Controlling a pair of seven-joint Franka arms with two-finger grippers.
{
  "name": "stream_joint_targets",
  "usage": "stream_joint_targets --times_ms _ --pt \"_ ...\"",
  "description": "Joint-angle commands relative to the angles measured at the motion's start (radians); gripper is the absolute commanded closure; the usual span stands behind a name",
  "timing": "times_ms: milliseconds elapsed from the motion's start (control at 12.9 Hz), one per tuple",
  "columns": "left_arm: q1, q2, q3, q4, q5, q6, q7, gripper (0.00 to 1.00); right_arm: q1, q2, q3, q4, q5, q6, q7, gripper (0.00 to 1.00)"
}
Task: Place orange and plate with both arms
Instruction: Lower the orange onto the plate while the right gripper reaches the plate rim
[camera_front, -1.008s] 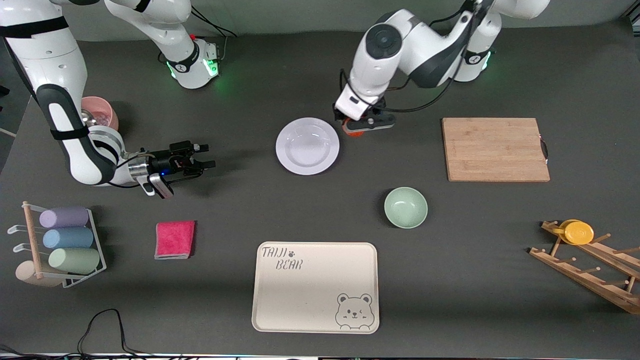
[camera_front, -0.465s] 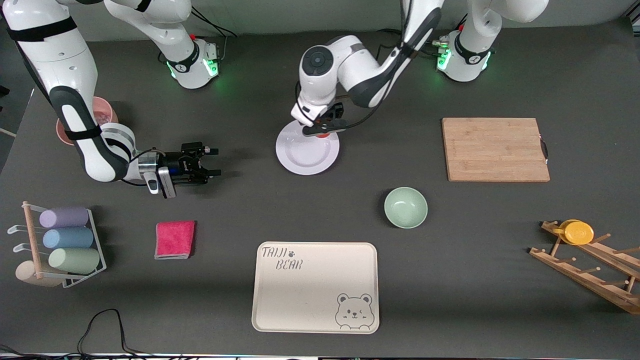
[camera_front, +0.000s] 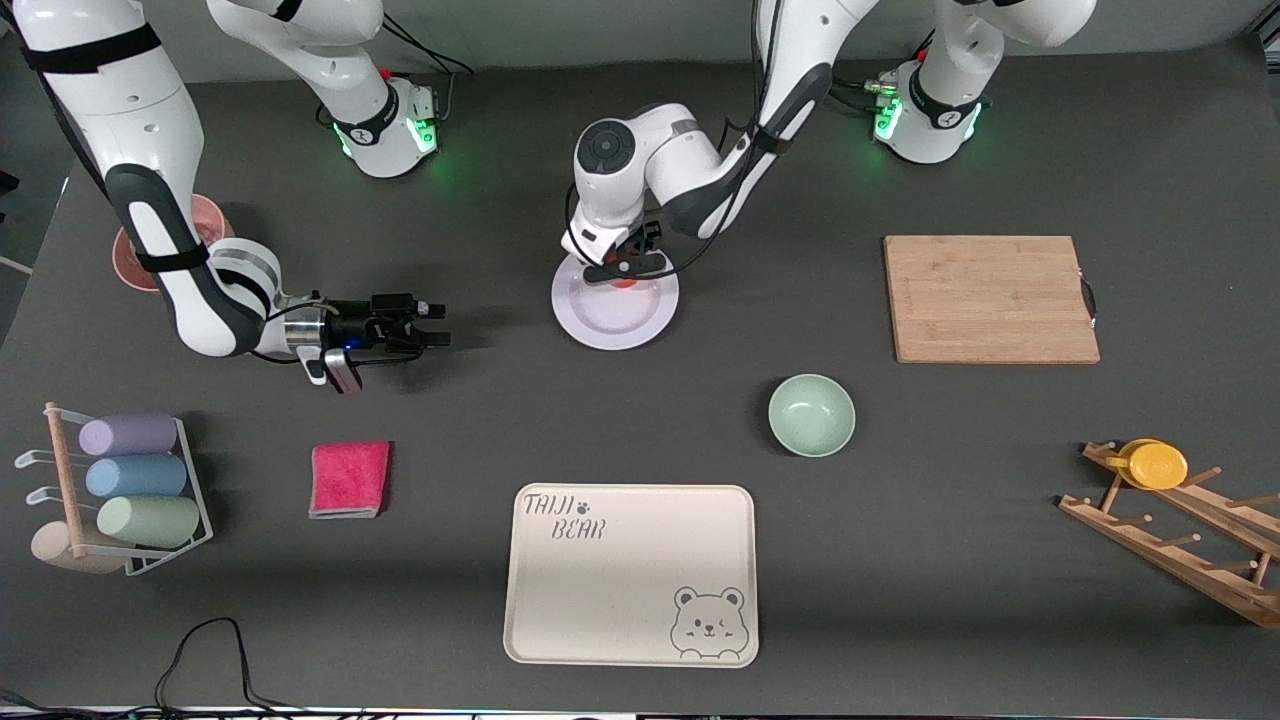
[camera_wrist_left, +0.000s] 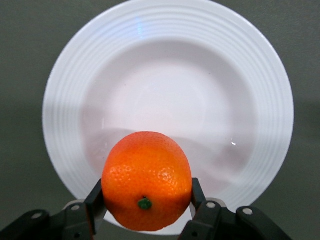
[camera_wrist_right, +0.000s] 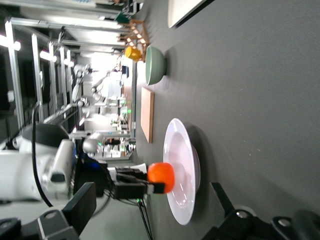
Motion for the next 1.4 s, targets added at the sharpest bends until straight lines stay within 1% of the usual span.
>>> stream_joint_targets --times_ms 0,78,155,233,310,620,698,776,1008,1086,1163,1318 --pt "-0.018 0.022 0.013 0.034 0.023 0.007 -0.048 1.0 0.068 -0.035 -0.003 -0.031 0.091 0.079 0.061 0.0" --pt "-0.018 0.025 0.015 0.037 0.025 0.007 -0.048 1.0 0.093 -0.035 -0.003 -0.037 0.115 0.114 0.06 0.0" --pt "-0.016 0.028 0.016 0.042 0.023 0.007 -0.05 1.0 0.116 -0.036 -0.003 -0.048 0.157 0.143 0.052 0.0" --pt "-0.015 0.031 0.018 0.049 0.025 0.007 -0.05 0.79 0.14 -0.036 -0.003 -0.057 0.185 0.16 0.049 0.0" --pt "-0.013 0.03 0.021 0.051 0.032 0.007 -0.05 0.01 0.153 -0.036 -0.003 -0.063 0.194 0.186 0.046 0.0" --pt "0.033 -0.002 0.021 0.052 0.074 -0.008 -0.03 0.0 0.225 -0.035 -0.003 -0.129 0.267 0.211 0.058 0.0" --pt "0.045 -0.018 0.021 0.054 0.083 -0.013 -0.016 0.0 0.23 -0.036 -0.003 -0.143 0.288 0.214 0.056 0.0" --pt "0.071 -0.042 0.019 0.052 0.086 -0.023 0.017 0.0 0.262 -0.038 -0.003 -0.155 0.315 0.215 0.041 0.0" --pt "0.151 -0.162 0.015 0.052 0.078 -0.154 0.097 0.0 0.334 -0.016 -0.003 -0.163 0.401 0.214 -0.061 0.0" --pt "0.182 -0.208 0.015 0.052 0.077 -0.21 0.144 0.0 0.343 -0.015 -0.003 -0.163 0.412 0.209 -0.065 0.0" --pt "0.223 -0.26 0.015 0.051 0.072 -0.264 0.206 0.0 0.358 -0.01 -0.003 -0.163 0.415 0.209 -0.068 0.0" --pt "0.328 -0.359 0.015 0.051 0.072 -0.356 0.343 0.0 0.395 0.016 -0.003 -0.163 0.466 0.209 -0.158 0.0"
